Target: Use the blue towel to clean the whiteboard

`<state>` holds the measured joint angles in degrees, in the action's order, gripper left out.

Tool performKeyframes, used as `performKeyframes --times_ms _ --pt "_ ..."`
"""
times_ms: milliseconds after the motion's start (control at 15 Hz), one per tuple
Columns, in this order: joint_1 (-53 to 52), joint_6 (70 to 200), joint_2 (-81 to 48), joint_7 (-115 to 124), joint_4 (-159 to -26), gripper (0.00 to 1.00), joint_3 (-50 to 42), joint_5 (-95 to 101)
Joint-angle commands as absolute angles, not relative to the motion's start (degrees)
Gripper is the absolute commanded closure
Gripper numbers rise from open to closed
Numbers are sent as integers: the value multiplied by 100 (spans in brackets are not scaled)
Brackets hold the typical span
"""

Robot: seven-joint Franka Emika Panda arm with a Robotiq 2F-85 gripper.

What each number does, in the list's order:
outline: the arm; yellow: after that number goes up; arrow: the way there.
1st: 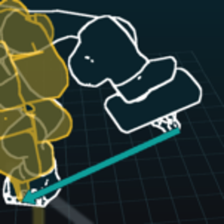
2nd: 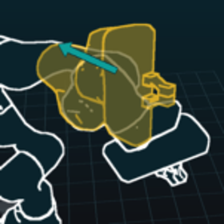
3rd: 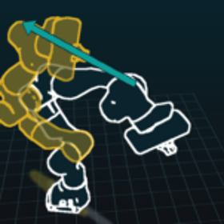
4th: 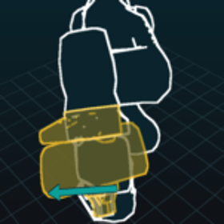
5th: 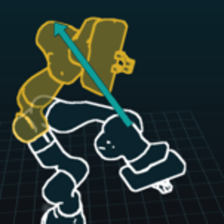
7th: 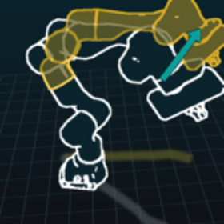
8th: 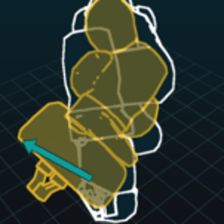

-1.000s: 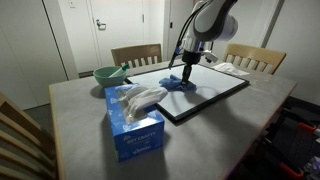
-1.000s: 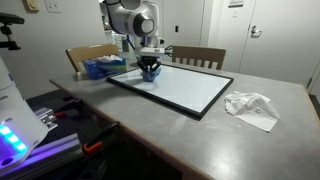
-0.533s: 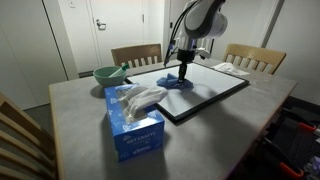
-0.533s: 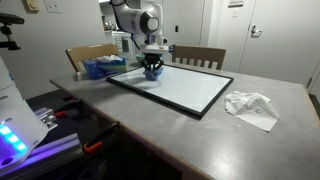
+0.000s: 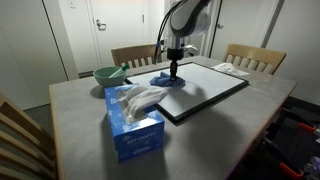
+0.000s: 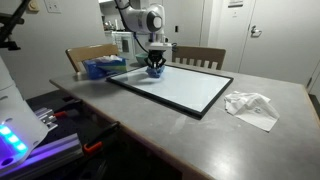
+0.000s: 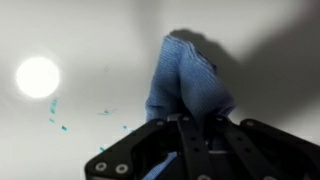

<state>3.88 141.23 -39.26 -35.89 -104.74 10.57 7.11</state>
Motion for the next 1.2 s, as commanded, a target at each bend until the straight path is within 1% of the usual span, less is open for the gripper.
performKeyframes --times_ms 0,267,467,800,1133 --pt "81 14261 -4850 -3506 -9619 97 894 890" --pt "-5 14218 -5047 -3483 -9285 97 884 931" --pt "-35 14058 -5037 -3227 -9350 97 631 1037" --pt "-302 14636 -4688 -1974 -9873 97 -250 1800" --pt "-620 15031 -4864 -573 -10007 97 -1275 2799"
